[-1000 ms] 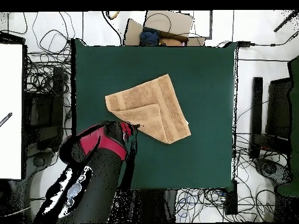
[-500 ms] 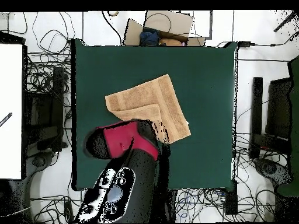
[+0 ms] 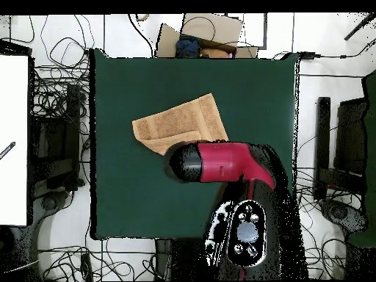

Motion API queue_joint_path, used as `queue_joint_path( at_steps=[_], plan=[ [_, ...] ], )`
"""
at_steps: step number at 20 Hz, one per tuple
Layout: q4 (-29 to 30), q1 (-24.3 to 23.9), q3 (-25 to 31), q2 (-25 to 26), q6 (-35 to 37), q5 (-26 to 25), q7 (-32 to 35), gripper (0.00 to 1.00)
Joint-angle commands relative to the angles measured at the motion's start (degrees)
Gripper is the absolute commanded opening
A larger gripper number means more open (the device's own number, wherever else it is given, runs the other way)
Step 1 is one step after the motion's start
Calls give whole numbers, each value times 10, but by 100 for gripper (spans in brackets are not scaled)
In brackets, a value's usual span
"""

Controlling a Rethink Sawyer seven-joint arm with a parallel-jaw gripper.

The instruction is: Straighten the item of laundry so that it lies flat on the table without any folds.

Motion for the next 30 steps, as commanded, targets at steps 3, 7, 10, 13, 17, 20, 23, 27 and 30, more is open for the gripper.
queue_joint_path(
  at_steps=[3,7,10,13,17,20,23,27,30],
  plan=[
    [4,-103,202,66,61,-10,-174,100],
    [-6,-132,231,83,66,-19,-184,100],
    [-9,-162,264,98,82,-5,-199,100],
    [-13,-182,290,108,105,7,-207,100],
    [-13,-198,313,116,125,13,-204,100],
    [-12,-207,326,121,130,15,-195,100],
    [-13,-215,337,128,142,18,-187,100],
    [-11,-224,350,132,144,12,-180,100],
    [-9,-226,353,130,139,3,-173,100]
  ],
)
